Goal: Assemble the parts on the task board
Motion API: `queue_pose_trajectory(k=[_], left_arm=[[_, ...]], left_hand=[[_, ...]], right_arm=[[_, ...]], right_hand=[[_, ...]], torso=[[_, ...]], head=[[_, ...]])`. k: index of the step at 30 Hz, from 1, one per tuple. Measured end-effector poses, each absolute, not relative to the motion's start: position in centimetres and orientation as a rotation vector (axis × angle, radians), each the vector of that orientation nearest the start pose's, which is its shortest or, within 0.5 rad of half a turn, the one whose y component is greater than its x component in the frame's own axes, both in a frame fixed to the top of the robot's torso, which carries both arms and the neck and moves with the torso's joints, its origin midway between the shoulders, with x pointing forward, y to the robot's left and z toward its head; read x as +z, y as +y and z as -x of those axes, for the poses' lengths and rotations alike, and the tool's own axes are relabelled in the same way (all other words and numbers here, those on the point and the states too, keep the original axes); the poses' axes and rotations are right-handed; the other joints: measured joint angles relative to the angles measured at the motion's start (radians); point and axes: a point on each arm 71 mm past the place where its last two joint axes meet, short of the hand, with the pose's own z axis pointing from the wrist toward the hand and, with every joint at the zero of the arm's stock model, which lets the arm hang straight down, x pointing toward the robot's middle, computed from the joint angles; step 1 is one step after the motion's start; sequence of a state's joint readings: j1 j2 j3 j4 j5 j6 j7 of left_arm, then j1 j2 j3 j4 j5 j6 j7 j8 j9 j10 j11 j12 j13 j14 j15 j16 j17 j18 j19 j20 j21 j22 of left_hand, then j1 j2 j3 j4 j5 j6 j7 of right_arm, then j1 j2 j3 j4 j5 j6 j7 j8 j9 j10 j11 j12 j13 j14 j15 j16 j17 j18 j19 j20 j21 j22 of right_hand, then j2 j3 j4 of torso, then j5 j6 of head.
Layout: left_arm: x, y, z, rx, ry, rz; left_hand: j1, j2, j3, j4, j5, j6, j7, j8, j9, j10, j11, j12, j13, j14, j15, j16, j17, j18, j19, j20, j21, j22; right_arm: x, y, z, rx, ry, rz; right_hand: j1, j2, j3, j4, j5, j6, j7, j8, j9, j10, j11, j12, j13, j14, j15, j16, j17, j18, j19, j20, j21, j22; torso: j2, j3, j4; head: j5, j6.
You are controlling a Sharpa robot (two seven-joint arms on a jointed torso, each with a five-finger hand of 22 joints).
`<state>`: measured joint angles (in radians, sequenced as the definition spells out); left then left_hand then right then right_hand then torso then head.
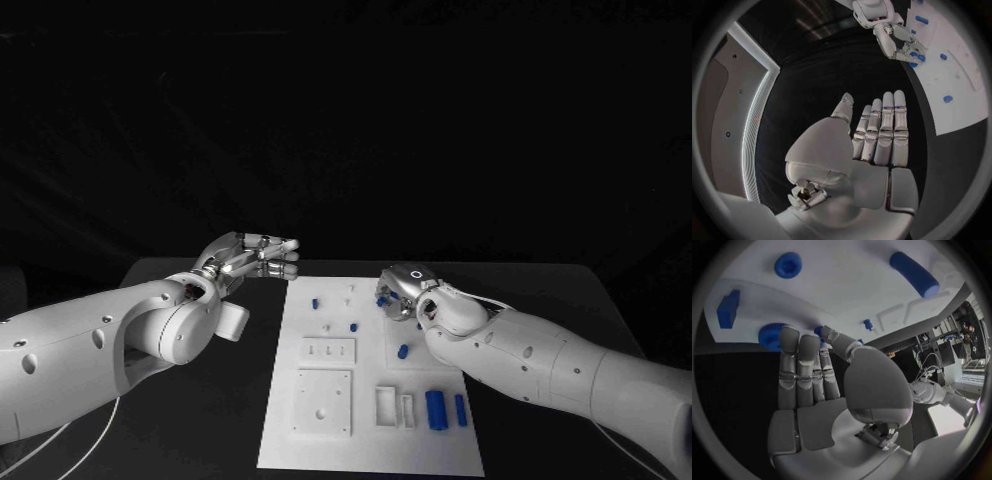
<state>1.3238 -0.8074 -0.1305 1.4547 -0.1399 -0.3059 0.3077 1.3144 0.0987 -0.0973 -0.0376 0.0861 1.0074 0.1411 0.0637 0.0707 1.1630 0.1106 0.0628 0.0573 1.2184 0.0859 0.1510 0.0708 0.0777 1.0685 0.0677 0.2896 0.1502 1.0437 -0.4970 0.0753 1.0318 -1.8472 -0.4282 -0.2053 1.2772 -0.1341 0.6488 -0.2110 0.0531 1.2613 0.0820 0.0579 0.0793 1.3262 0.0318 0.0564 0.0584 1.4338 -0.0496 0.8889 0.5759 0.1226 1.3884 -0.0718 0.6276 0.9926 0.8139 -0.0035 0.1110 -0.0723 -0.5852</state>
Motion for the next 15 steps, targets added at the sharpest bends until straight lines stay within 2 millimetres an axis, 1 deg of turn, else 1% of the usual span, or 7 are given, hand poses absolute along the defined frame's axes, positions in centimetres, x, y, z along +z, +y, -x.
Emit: queue_pose_trajectory(k=[7, 8, 12, 15], left_arm=[[-15.6, 21.1, -51.2, -1.419, 1.518, 0.917], [-15.6, 21.1, -51.3, -1.418, 1.518, 0.917], [-15.6, 21.1, -51.3, -1.417, 1.516, 0.916], [-15.5, 21.1, -51.4, -1.418, 1.516, 0.915]], left_hand=[[0.0, 0.0, 0.0, 0.0, 0.0, 0.0, 0.0, 0.0, 0.0, 0.0, 0.0, 0.0, 0.0, 0.0, 0.0, 0.0, 0.0, 0.0, 0.0, 0.0, 0.0, 0.0], [0.0, 0.0, 0.0, 0.0, 0.0, 0.0, 0.0, 0.0, 0.0, 0.0, 0.0, 0.0, 0.0, 0.0, 0.0, 0.0, 0.0, 0.0, 0.0, 0.0, 0.0, 0.0], [0.0, 0.0, 0.0, 0.0, 0.0, 0.0, 0.0, 0.0, 0.0, 0.0, 0.0, 0.0, 0.0, 0.0, 0.0, 0.0, 0.0, 0.0, 0.0, 0.0, 0.0, 0.0], [0.0, 0.0, 0.0, 0.0, 0.0, 0.0, 0.0, 0.0, 0.0, 0.0, 0.0, 0.0, 0.0, 0.0, 0.0, 0.0, 0.0, 0.0, 0.0, 0.0, 0.0, 0.0]], right_arm=[[-24.6, -16.4, -54.2, 0.331, 1.486, 0.211], [-24.6, -16.3, -54.1, 0.332, 1.48, 0.207], [-24.1, -15.9, -54.1, 0.338, 1.456, 0.191], [-23.9, -15.4, -54.1, 0.342, 1.439, 0.18]], right_hand=[[0.004, 0.001, 0.008, -0.001, -0.003, 0.004, -0.004, 0.003, 0.001, 0.0, 0.0, 0.0, 0.001, 0.004, -0.004, 0.0, 0.0, -0.002, 0.003, -0.003, 0.0, 0.032], [0.004, 0.001, 0.011, 0.002, -0.004, 0.004, -0.004, 0.003, 0.001, 0.0, 0.0, 0.0, 0.001, 0.004, -0.003, 0.0, 0.0, -0.007, 0.005, -0.005, -0.003, 0.038], [0.007, -0.002, 0.016, 0.006, -0.007, 0.004, -0.004, 0.003, 0.001, 0.0, 0.0, 0.0, 0.001, 0.004, -0.003, 0.0, 0.0, -0.008, 0.007, -0.007, -0.006, 0.059], [0.007, -0.002, 0.021, 0.007, -0.006, 0.006, -0.001, 0.003, 0.0, 0.0, 0.0, 0.0, 0.001, 0.004, -0.003, 0.0, 0.0, -0.011, 0.011, -0.011, -0.02, 0.081]], torso=[[0.001, -0.0006, -0.0004], [0.001, -0.0008, -0.0005], [0.002, -0.0011, -0.0002], [0.003, -0.0012, 0.0011]], head=[[0.002, 0.004], [0.002, 0.005], [0.006, 0.009], [0.007, 0.012]])
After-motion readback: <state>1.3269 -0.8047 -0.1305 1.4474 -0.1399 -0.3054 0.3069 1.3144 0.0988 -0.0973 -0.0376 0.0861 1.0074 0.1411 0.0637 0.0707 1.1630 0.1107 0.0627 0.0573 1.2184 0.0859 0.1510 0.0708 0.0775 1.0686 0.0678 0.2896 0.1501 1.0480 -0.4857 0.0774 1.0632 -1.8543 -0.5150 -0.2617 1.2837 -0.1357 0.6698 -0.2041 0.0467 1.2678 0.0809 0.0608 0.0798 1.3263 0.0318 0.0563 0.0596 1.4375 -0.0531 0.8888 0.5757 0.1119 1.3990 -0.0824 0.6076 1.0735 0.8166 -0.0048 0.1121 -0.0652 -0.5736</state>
